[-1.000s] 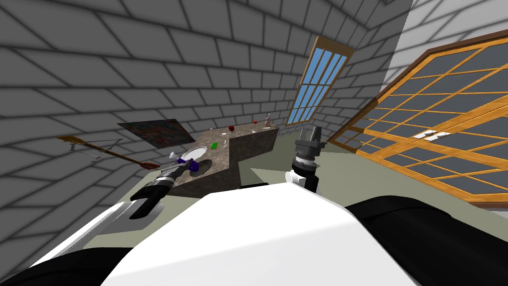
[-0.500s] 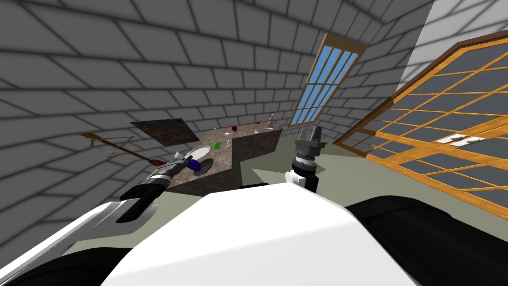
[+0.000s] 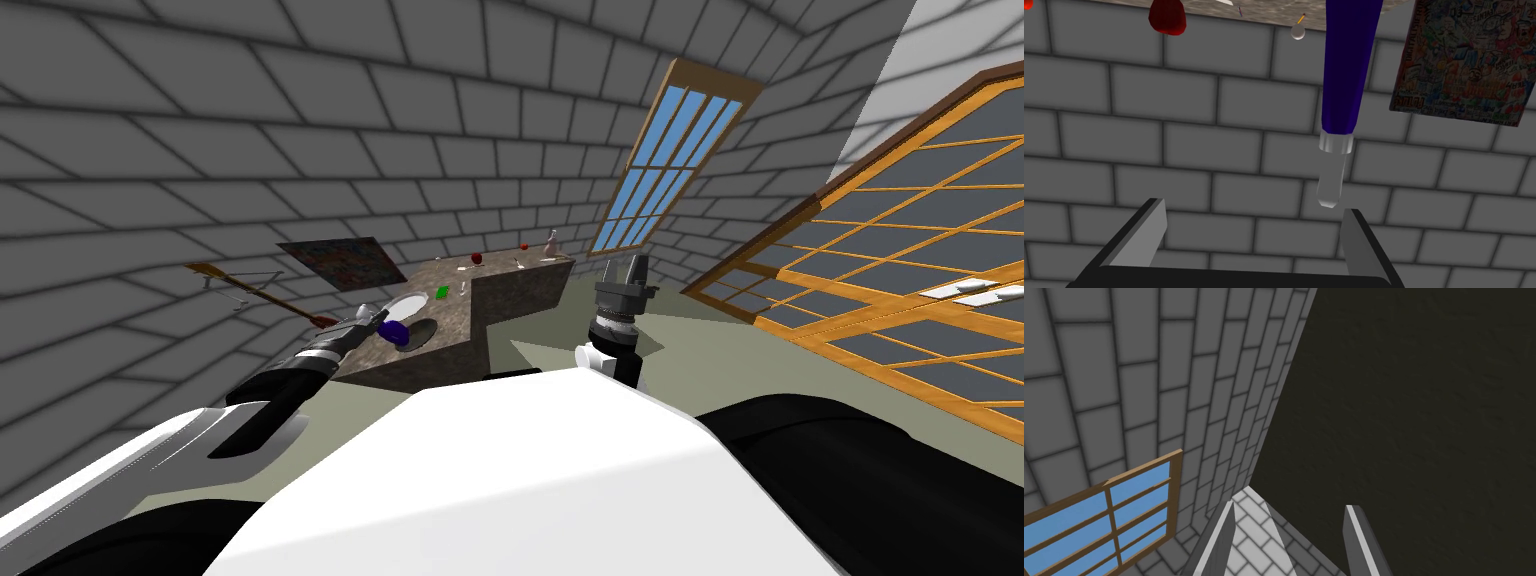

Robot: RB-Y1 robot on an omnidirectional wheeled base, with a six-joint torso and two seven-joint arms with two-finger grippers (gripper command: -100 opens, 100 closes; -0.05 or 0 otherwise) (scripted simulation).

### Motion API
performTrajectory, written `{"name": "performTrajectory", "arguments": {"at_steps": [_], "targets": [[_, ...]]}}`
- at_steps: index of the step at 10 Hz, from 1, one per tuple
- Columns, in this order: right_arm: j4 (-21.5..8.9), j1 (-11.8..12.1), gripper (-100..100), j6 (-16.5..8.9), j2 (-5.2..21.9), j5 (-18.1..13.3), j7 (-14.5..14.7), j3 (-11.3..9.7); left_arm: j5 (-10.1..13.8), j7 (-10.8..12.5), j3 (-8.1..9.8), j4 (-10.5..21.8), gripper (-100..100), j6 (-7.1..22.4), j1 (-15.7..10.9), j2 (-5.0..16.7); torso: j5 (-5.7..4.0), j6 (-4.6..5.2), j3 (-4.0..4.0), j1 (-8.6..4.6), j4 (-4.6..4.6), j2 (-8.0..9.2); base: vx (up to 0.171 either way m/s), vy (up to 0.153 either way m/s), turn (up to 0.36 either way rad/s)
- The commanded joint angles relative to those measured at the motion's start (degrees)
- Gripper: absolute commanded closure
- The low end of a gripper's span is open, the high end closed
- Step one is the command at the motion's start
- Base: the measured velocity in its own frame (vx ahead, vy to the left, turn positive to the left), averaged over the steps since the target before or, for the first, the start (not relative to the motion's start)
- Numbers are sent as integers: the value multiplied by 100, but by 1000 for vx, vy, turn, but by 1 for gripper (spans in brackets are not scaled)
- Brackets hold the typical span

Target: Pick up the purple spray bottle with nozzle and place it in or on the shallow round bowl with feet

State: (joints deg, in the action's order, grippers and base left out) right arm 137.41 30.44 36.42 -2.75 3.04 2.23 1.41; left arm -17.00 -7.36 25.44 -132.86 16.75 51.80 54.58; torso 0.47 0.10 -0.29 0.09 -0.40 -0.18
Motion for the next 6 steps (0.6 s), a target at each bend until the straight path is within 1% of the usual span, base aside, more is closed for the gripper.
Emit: {"name": "performTrajectory", "arguments": {"at_steps": [1,6], "targets": [[0,0,0,0,0,0,0,0,0,0,0,0,0,0,0,0,0,0,0,0,0,0,0,0,0],[0,0,0,0,0,0,0,0,-1,-1,0,1,0,-2,0,-1,-1,0,4,-4,2,7,0,0,0]]}}
